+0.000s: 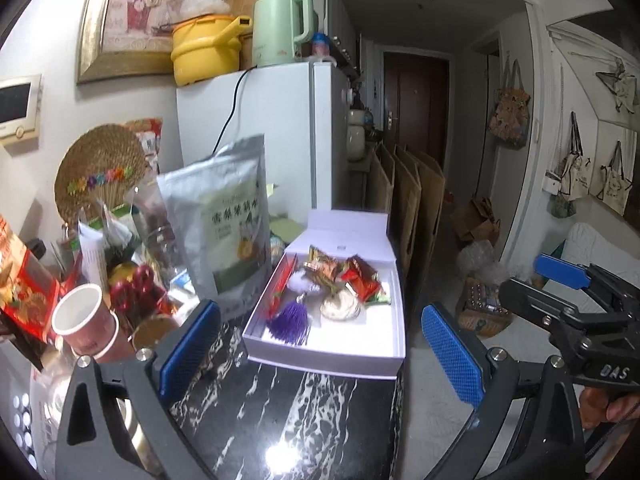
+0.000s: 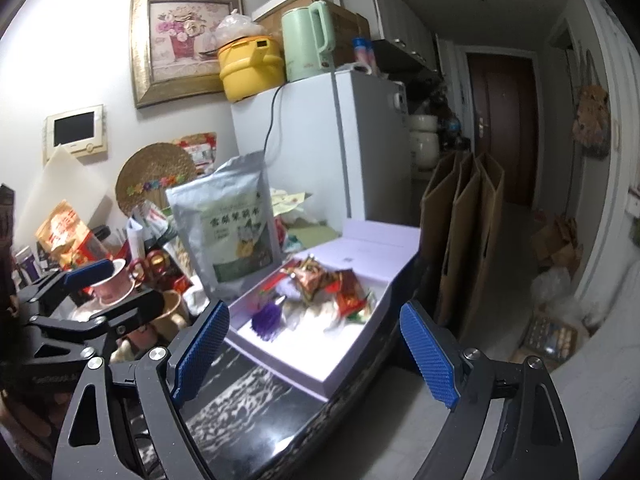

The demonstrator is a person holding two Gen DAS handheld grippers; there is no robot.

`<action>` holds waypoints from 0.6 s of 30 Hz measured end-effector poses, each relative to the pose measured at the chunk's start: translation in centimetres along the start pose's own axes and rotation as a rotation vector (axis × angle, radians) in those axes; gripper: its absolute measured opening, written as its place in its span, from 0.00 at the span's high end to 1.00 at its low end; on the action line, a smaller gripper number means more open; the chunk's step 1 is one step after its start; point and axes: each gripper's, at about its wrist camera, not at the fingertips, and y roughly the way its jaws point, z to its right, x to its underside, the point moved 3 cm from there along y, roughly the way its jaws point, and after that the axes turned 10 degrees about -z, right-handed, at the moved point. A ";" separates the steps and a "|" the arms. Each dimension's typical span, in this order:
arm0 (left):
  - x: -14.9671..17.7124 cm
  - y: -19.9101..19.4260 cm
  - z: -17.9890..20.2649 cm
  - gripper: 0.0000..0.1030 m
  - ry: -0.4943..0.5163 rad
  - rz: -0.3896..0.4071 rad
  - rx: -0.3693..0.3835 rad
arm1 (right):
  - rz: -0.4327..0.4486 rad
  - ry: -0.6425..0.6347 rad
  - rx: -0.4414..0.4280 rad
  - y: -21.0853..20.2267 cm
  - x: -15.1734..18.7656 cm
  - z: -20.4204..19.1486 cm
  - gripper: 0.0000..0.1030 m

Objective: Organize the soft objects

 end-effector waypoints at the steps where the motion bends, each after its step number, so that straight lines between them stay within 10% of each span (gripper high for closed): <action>1: 0.4 0.3 -0.1 0.00 -0.002 -0.009 0.002 | -0.004 0.003 0.000 0.1 0.5 0.0 0.14; 18: 2.6 2.1 -1.1 0.01 -0.009 -0.064 0.011 | -0.086 0.022 0.019 2.2 3.6 -0.7 0.14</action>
